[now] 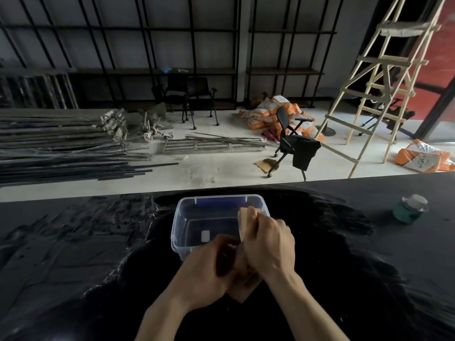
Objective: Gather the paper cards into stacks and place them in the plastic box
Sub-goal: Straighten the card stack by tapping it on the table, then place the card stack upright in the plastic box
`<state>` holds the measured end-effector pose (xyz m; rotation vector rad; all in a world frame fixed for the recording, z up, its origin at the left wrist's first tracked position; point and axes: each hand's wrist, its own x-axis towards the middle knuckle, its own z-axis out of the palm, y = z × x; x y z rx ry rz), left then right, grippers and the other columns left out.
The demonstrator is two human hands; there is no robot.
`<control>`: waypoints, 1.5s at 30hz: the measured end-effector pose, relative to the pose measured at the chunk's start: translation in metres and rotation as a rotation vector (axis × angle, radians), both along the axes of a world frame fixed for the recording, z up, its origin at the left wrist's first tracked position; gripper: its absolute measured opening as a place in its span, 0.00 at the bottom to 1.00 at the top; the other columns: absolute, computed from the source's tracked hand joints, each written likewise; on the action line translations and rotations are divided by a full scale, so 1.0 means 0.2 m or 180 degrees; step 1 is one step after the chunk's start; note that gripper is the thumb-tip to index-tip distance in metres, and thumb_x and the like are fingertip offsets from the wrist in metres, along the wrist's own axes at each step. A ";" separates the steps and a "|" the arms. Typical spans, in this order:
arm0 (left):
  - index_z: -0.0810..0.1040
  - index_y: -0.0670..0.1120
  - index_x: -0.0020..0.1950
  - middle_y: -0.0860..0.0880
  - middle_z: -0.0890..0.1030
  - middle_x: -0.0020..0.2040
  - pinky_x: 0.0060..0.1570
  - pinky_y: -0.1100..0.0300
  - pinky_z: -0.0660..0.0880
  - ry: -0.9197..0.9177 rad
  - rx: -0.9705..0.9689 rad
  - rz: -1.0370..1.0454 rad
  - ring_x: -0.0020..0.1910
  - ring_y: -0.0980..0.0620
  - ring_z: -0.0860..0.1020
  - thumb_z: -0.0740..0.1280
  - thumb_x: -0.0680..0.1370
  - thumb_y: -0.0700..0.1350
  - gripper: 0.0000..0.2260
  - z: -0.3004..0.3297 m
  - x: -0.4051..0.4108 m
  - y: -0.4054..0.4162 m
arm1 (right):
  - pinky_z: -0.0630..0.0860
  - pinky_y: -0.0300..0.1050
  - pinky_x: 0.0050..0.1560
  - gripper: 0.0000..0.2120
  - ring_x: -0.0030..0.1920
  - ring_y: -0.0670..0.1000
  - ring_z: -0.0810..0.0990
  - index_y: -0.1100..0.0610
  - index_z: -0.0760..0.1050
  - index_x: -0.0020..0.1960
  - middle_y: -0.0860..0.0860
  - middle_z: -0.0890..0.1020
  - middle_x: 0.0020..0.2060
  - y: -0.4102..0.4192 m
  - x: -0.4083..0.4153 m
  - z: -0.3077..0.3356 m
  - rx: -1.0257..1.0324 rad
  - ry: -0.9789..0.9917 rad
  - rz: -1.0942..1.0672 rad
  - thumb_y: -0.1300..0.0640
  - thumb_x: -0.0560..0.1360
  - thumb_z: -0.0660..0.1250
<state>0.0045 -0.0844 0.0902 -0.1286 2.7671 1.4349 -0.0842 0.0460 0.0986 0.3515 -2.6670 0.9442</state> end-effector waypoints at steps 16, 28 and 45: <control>0.85 0.47 0.54 0.50 0.89 0.50 0.55 0.56 0.80 0.0088 0.1961 0.1496 0.53 0.53 0.86 0.76 0.74 0.41 0.09 0.00 -0.10 -0.01 | 0.82 0.53 0.57 0.15 0.55 0.57 0.87 0.60 0.83 0.59 0.57 0.89 0.52 0.10 0.04 -0.02 -0.2884 -0.2395 0.1267 0.59 0.74 0.77; 0.78 0.46 0.58 0.43 0.85 0.51 0.42 0.52 0.80 0.0109 0.2443 0.2411 0.47 0.48 0.83 0.77 0.73 0.42 0.16 0.04 -0.18 -0.15 | 0.75 0.48 0.66 0.26 0.66 0.45 0.75 0.43 0.67 0.73 0.43 0.76 0.69 0.03 -0.03 -0.17 0.0010 -0.0562 0.1182 0.33 0.80 0.56; 0.74 0.46 0.57 0.44 0.82 0.51 0.38 0.55 0.75 -0.0074 0.2009 0.2358 0.46 0.49 0.80 0.78 0.72 0.46 0.18 -0.07 -0.25 -0.15 | 0.84 0.54 0.56 0.29 0.57 0.49 0.85 0.44 0.79 0.65 0.44 0.86 0.56 0.10 0.14 -0.45 0.1626 0.0252 0.1683 0.31 0.70 0.59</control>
